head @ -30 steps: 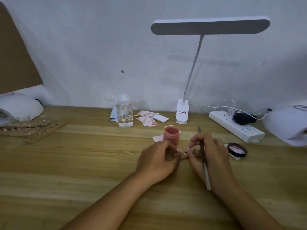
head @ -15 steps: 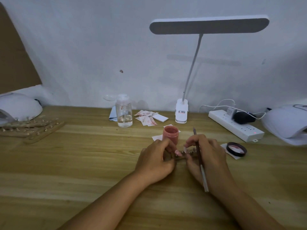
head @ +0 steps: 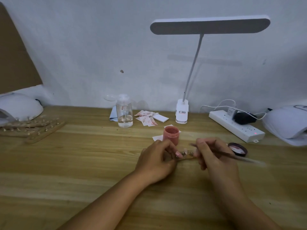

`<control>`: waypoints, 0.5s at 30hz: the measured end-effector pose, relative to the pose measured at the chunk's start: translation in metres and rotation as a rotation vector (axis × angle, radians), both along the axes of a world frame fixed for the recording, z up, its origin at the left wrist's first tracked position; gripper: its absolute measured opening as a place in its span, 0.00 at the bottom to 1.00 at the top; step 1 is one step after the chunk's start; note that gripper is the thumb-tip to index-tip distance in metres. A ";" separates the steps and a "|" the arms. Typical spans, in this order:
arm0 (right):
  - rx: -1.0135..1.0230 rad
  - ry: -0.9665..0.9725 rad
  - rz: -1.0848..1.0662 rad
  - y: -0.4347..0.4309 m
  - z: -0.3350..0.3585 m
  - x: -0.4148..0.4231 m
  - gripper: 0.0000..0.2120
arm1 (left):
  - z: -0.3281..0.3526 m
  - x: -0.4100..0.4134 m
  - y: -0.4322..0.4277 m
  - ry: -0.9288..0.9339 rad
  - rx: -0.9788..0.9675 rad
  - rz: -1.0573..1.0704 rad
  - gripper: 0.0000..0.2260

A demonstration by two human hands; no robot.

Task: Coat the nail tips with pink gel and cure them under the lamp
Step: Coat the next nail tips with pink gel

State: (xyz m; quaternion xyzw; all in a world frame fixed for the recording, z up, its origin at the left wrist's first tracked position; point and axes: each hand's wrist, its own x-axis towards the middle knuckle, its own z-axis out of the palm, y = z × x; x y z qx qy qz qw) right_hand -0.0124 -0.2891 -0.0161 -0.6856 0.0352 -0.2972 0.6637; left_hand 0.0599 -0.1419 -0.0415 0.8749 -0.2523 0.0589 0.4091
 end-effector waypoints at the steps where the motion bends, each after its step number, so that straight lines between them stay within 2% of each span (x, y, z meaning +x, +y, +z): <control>1: 0.051 0.025 0.018 0.000 0.000 -0.001 0.06 | 0.000 0.000 0.000 0.005 -0.005 -0.005 0.08; 5: 0.168 0.107 0.042 0.003 -0.001 -0.002 0.05 | -0.001 0.001 0.000 0.015 -0.023 -0.013 0.08; 15: 0.088 0.128 0.076 0.006 -0.004 0.001 0.09 | 0.001 0.000 -0.002 0.029 -0.033 -0.010 0.07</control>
